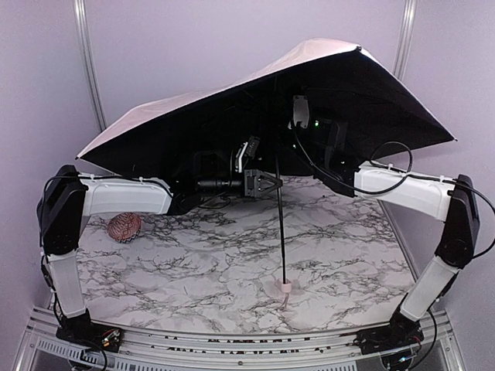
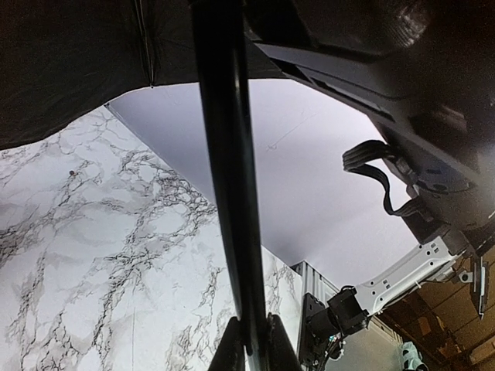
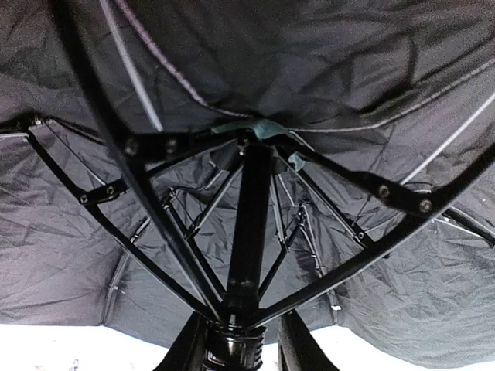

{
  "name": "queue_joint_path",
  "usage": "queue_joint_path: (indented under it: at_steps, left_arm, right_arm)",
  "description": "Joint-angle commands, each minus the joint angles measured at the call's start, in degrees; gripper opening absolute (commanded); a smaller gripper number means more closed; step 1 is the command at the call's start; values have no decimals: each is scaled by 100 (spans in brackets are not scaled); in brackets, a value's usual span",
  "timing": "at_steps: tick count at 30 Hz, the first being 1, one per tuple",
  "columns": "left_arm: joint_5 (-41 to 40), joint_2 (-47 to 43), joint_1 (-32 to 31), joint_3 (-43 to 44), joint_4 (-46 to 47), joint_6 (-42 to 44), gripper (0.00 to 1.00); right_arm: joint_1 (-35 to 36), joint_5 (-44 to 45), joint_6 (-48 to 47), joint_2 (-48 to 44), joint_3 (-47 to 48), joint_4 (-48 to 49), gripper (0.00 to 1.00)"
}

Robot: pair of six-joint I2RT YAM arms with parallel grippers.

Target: Put away the umbrella

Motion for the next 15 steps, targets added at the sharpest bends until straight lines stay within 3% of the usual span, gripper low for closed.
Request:
queue_joint_path:
  at_steps: [1, 8, 15]
  left_arm:
    - [128, -126, -50, 29, 321, 282, 0]
    - [-17, -130, 11, 33, 322, 253, 0]
    - [-258, -314, 282, 57, 321, 576, 0]
  right_arm:
    - [21, 289, -196, 36, 236, -189, 27]
    - [41, 218, -133, -22, 172, -528, 8]
    - [112, -375, 213, -317, -596, -719, 6]
